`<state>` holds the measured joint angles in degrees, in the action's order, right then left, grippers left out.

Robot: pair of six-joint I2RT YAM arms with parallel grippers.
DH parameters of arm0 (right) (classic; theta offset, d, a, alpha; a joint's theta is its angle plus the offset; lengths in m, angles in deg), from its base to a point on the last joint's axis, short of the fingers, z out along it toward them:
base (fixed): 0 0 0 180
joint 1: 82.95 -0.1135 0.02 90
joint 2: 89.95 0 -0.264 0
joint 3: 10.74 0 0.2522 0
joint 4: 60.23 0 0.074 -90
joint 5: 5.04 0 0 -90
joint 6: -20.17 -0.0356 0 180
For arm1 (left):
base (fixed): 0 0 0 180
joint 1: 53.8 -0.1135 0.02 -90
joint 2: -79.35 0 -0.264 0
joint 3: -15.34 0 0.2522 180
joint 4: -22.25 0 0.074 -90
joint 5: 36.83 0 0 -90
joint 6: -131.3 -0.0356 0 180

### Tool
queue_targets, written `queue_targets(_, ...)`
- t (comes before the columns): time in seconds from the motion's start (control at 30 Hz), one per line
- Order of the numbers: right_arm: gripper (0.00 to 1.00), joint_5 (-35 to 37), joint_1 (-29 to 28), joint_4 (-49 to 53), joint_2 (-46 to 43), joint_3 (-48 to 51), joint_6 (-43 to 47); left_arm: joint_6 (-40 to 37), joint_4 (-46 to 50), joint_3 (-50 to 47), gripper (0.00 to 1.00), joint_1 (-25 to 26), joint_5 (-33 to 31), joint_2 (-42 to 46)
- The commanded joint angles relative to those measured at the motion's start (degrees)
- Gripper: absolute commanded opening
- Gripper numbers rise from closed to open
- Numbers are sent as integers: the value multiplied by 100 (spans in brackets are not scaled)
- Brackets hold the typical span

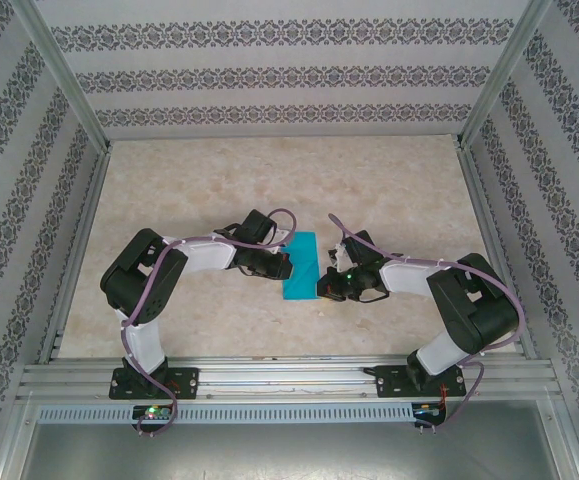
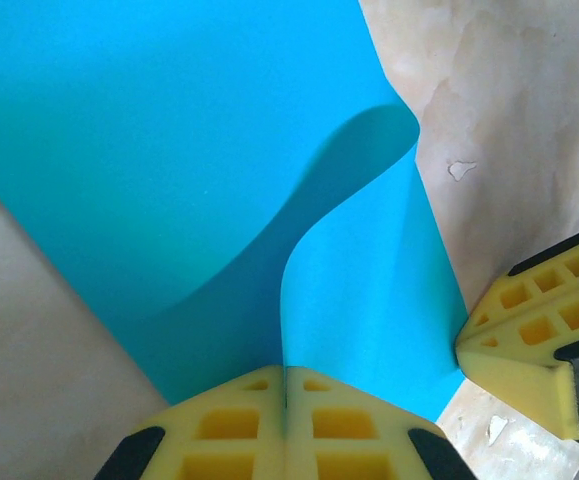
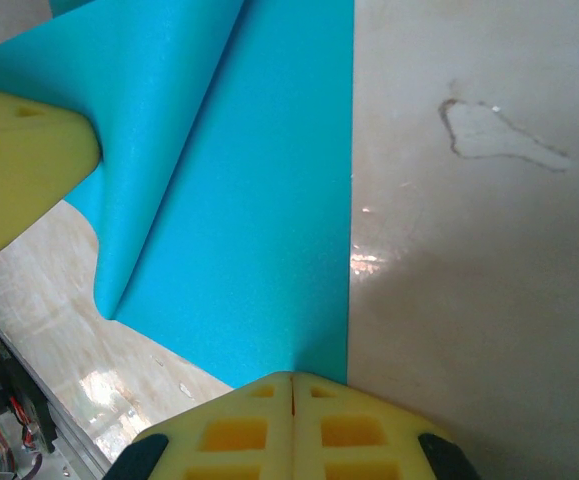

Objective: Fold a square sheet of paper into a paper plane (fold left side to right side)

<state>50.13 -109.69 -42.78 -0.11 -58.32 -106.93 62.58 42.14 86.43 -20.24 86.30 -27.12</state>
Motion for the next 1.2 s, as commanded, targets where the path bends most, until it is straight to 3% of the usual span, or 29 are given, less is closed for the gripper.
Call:
queue_targets(0.0,0,266,37,388,193,16,124,-124,-170,-65,0,-86,-69,-154)
queue_targets(0.4,0,177,38,380,123,-26,91,-190,-60,-76,0,-81,-104,-347)
queue_targets(0.63,4,-158,150,15,-462,-72,-169,-200,-89,-177,0,-76,-119,-330)
queue_targets(0.7,0,-176,152,-124,-532,-111,-245,-196,-93,-171,0,-69,-118,-332)
queue_targets(1.17,0,-103,-220,-978,406,-812,-589,-234,-1,-99,0,-16,-165,-369)
